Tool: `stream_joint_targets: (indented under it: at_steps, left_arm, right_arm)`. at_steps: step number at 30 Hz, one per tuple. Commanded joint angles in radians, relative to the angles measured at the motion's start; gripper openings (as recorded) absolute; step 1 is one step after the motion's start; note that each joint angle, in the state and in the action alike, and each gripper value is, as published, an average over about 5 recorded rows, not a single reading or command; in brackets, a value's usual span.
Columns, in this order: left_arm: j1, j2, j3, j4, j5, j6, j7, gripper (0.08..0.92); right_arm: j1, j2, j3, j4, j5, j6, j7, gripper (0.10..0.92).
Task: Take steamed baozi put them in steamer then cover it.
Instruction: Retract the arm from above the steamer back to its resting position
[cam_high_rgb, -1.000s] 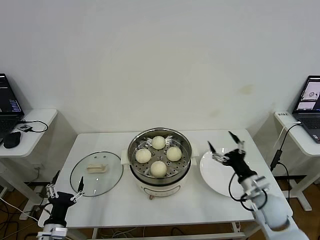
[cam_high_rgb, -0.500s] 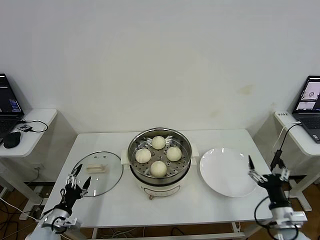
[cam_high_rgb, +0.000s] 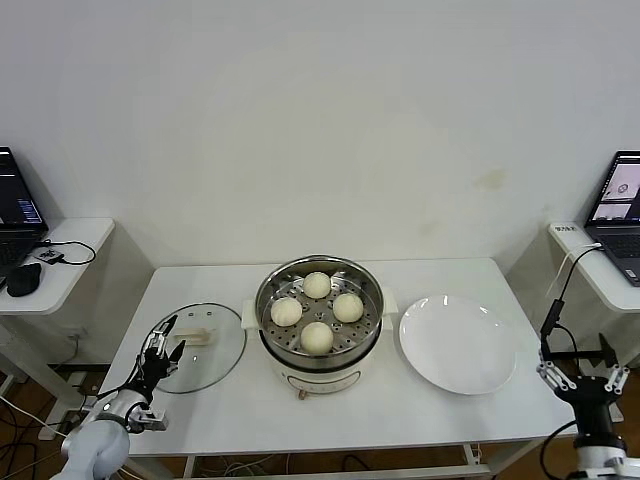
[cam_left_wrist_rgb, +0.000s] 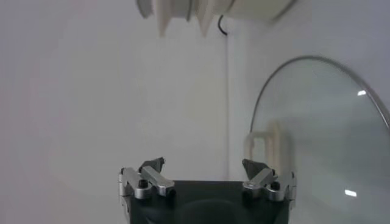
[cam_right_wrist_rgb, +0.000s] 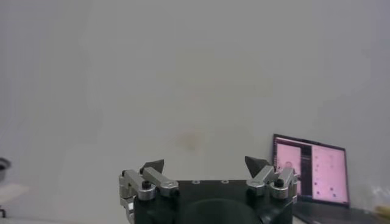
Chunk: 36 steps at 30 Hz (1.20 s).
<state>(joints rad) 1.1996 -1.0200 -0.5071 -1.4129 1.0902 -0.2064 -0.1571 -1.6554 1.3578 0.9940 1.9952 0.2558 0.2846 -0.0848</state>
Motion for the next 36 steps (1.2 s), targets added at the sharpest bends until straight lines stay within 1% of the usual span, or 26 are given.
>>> stream_joint_targets:
  at_steps: [1,8,14,21,33,36]
  left_arm:
    - [-0.105,0.007,0.058,0.132,0.045,0.0,0.003,0.823]
    - [-0.174,-0.009,0.087,0.185,0.05,0.001,0.0,0.823]
    - [-0.211,-0.009,0.098,0.201,0.049,0.003,0.002,0.823]
    - [-0.242,-0.005,0.111,0.226,0.049,0.005,0.005,0.823]
    - [-0.263,-0.027,0.114,0.261,0.048,0.007,-0.001,0.823]
    - [-0.264,-0.033,0.114,0.271,0.05,0.008,-0.004,0.798]
  right_arm:
    - [-0.027,0.023,0.044,-0.002,0.004,0.011,0.002,0.823]
    - [-0.029,0.031,0.043,-0.014,-0.002,0.018,0.0,0.823]
    - [-0.033,0.035,0.045,-0.024,-0.006,0.025,-0.002,0.823]
    - [-0.027,0.042,0.034,-0.046,-0.014,0.033,-0.005,0.823]
    - [-0.025,0.047,0.02,-0.062,-0.025,0.043,-0.006,0.823]
    - [-0.025,0.048,0.017,-0.062,-0.026,0.044,-0.007,0.823]
